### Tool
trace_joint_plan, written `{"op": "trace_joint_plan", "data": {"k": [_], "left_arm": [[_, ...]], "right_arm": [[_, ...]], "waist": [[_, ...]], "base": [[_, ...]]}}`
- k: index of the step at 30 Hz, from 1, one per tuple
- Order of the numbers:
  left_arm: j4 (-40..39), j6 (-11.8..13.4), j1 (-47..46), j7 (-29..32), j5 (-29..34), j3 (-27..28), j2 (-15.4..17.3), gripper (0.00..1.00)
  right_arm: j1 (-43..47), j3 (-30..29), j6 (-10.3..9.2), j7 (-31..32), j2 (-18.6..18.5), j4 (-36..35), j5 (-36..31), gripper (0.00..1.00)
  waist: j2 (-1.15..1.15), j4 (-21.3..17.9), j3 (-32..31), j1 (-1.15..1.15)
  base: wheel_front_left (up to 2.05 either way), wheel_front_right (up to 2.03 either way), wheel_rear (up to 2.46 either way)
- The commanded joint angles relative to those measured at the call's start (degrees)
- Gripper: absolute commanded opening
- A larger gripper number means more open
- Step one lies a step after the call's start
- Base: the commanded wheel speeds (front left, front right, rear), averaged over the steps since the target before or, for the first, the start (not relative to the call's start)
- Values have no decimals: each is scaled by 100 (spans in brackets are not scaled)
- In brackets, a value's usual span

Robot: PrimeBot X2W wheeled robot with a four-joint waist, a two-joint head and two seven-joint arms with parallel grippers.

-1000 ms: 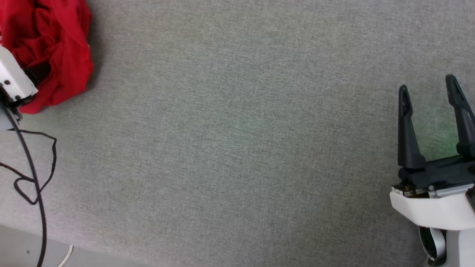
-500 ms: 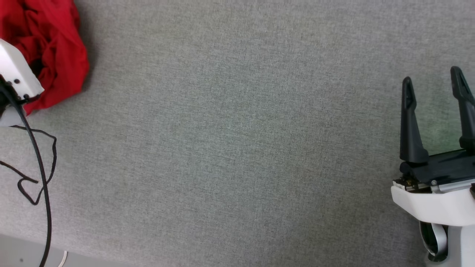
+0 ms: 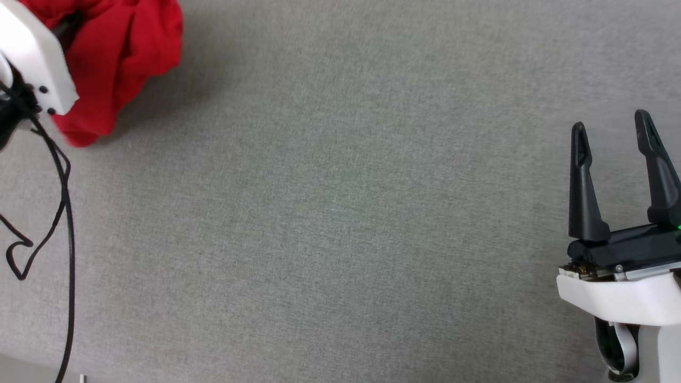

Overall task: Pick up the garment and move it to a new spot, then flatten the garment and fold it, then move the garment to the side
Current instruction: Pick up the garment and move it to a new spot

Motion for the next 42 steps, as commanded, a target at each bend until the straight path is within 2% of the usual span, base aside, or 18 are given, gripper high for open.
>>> {"op": "trace_joint_plan", "data": {"k": [1,10,21,32,38,42], "left_arm": [[-162,1,-120,-72,50,-139,31,0],[-1166,1,-390,-79,354,-976,-355,0],[-2275,1,-186,-55,705,-2207,-1171,0],[-2300,1,180,-234,768,-3918,-2031,0],[-2258,-2,829,46,922,-4147,-2380,0],[-2326,-4,1128,118,1047,-4145,-2457,0]], "right_arm": [[94,-36,-4,-12,20,19,66,100],[157,-140,-4,-12,21,81,374,100],[123,-238,-4,-12,22,84,639,100],[-8,-293,-4,-12,21,79,780,100],[-48,-286,-4,-12,21,112,800,100],[-16,-289,-4,-12,21,163,763,100]], "waist": [[0,-135,-257,1],[0,-653,-593,1],[0,-1319,-514,1],[0,-1582,-218,1],[0,-1612,-115,1],[0,-1579,-112,1]], "base": [[0,0,0],[0,0,0],[0,0,0],[0,0,0],[0,0,0],[0,0,0]]}}
